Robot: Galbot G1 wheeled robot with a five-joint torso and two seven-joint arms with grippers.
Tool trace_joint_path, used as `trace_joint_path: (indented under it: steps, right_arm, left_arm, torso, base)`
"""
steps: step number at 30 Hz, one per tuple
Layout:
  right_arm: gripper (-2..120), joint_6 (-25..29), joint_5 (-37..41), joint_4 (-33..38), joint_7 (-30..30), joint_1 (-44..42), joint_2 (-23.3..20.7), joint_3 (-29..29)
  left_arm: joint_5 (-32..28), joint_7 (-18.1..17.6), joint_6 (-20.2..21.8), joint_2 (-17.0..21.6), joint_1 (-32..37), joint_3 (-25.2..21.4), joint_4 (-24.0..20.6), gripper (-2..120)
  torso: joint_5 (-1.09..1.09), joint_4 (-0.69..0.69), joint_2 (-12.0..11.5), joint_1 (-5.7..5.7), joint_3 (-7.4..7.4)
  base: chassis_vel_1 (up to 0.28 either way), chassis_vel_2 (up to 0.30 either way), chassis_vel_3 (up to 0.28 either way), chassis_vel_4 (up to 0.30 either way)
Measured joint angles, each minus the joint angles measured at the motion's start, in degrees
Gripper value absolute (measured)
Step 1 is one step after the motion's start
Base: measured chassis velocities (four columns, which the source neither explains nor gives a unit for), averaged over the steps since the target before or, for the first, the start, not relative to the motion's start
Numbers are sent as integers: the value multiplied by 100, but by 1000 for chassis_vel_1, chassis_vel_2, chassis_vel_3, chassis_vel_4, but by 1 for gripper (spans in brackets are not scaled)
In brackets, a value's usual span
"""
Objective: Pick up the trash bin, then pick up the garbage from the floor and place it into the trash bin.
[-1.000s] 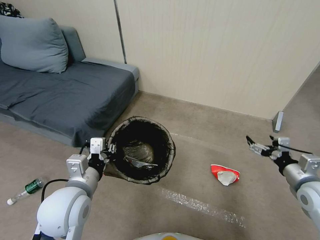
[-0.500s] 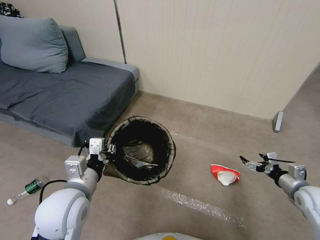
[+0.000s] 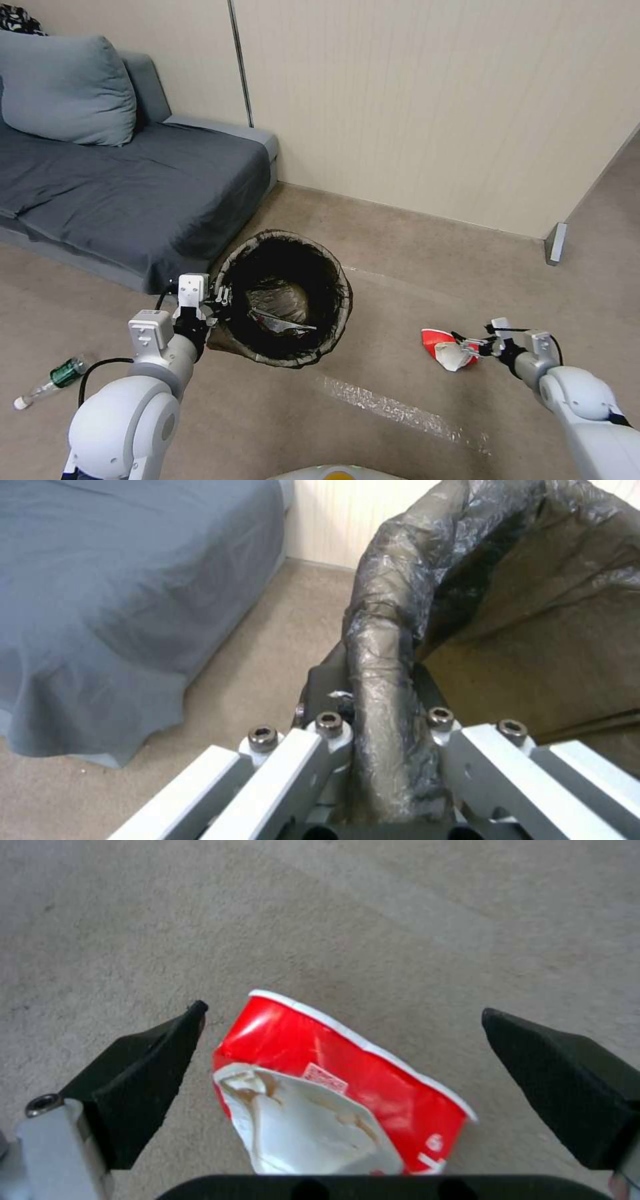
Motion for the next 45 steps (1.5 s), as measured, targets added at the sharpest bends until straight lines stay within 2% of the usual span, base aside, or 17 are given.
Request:
trace_joint_path:
  steps: [11,31,33,36,37,39,40,42,44,45]
  right_arm:
    - [100,138,-261,-942,44,577,497,-269]
    - [99,348,-287,-890,20,219,35,-360]
    - [96,362,-294,-916,20,224,35,-366]
    - [87,425,-337,-994,22,250,75,-373]
    - [80,438,-345,-1015,22,257,106,-375]
    - [77,441,-346,-1023,21,259,126,-375]
    - [69,453,-349,-1039,18,261,167,-382]
    - [65,468,-353,-1054,17,264,199,-389]
    - [55,483,-362,-1067,16,270,259,-394]
    - [55,483,-362,-1067,16,270,259,-394]
  left_arm:
    - [56,-19,35,-9,-43,22,0,3]
    - [89,-31,64,-36,-114,70,80,3]
    - [91,-32,65,-38,-116,72,81,3]
    - [98,-33,66,-42,-123,82,83,3]
    - [98,-33,67,-42,-125,84,83,3]
    - [98,-33,68,-42,-126,84,83,3]
    - [100,-33,69,-42,-129,84,85,3]
    - [103,-33,69,-40,-134,80,89,3]
    - [106,-33,70,-37,-142,69,101,3]
    - [106,-33,70,-37,-142,69,101,3]
  torso:
    - [2,1,0,0,0]
    - [1,0,0,0,0]
    - [2,0,0,0,0]
    - [1,0,0,0,0]
    - [2,0,0,0,0]
    - [1,0,0,0,0]
    - [1,0,0,0,0]
    - [2,0,0,0,0]
    - [1,0,0,0,0]
    - [1,0,0,0,0]
  base:
    - [0,0,0,0]
    - [0,0,0,0]
    - [0,0,0,0]
    - [0,0,0,0]
    - [0,0,0,0]
    - [0,0,0,0]
    - [0,0,0,0]
    - [0,0,0,0]
    - [0,0,0,0]
    - [0,0,0,0]
